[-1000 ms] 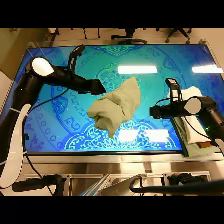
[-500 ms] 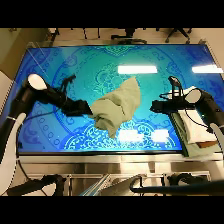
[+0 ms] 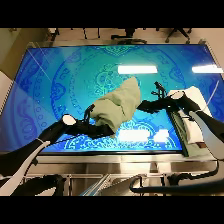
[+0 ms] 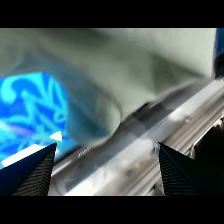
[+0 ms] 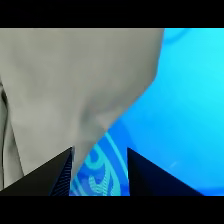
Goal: Fold the shirts.
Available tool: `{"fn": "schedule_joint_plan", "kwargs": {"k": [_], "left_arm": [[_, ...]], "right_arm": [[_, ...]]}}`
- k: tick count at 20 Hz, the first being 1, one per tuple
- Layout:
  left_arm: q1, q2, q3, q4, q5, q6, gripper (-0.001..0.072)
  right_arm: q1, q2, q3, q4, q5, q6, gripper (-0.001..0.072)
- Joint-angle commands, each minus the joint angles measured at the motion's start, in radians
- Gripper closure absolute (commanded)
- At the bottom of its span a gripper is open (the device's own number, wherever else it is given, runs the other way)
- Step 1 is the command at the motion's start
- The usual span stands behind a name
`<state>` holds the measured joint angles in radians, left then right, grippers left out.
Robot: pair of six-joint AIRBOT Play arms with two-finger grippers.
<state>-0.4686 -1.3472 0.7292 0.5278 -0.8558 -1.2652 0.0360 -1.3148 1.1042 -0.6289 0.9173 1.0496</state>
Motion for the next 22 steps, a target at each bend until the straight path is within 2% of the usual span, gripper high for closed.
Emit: {"fn": "schedule_joint_plan", "kwargs": {"k": [1, 2, 3, 4, 5, 6, 8, 11, 13, 17, 22], "left_arm": [[-0.066, -0.104, 0.054, -0.073, 0.101, 0.038, 0.0004], [-0.057, -0.129, 0.078, -0.054, 0.082, 0.036, 0.0006], [-0.040, -0.150, 0.100, -0.026, 0.049, 0.033, 0.0140], [-0.017, -0.166, 0.117, -0.016, 0.001, 0.035, 0.0423], [0.007, -0.173, 0.128, -0.009, -0.041, 0.040, 0.0629], [0.030, -0.171, 0.139, 0.005, -0.080, 0.043, 0.0692], [0.073, -0.146, 0.153, 0.003, -0.141, 0.045, 0.0692], [0.145, -0.035, 0.184, 0.005, -0.238, 0.048, 0.0692], [0.215, 0.063, 0.245, 0.004, -0.338, 0.048, 0.0693], [0.385, 0.254, 0.464, 0.003, -0.510, -0.019, 0.0693], [0.560, 0.421, 0.763, 0.001, -0.640, -0.053, 0.0693]], "right_arm": [[0.019, -0.124, 0.119, 0.072, -0.005, -0.063, 0.0314], [0.027, -0.153, 0.155, 0.073, -0.004, -0.062, 0.0315], [0.032, -0.182, 0.187, 0.074, -0.003, -0.053, 0.0315], [0.034, -0.204, 0.210, 0.073, -0.001, -0.051, 0.0316], [0.035, -0.221, 0.228, 0.079, -0.001, -0.050, 0.0330], [0.036, -0.231, 0.238, 0.093, -0.001, -0.051, 0.0420], [0.035, -0.230, 0.253, 0.104, 0.011, -0.051, 0.0702], [0.024, -0.190, 0.306, 0.103, 0.095, -0.059, 0.0697], [0.005, -0.100, 0.348, 0.103, 0.141, -0.059, 0.0697], [-0.041, 0.181, 0.439, 0.103, 0.240, -0.056, 0.0698], [-0.041, 0.544, 0.507, 0.073, 0.224, -0.074, 0.0697]]}}
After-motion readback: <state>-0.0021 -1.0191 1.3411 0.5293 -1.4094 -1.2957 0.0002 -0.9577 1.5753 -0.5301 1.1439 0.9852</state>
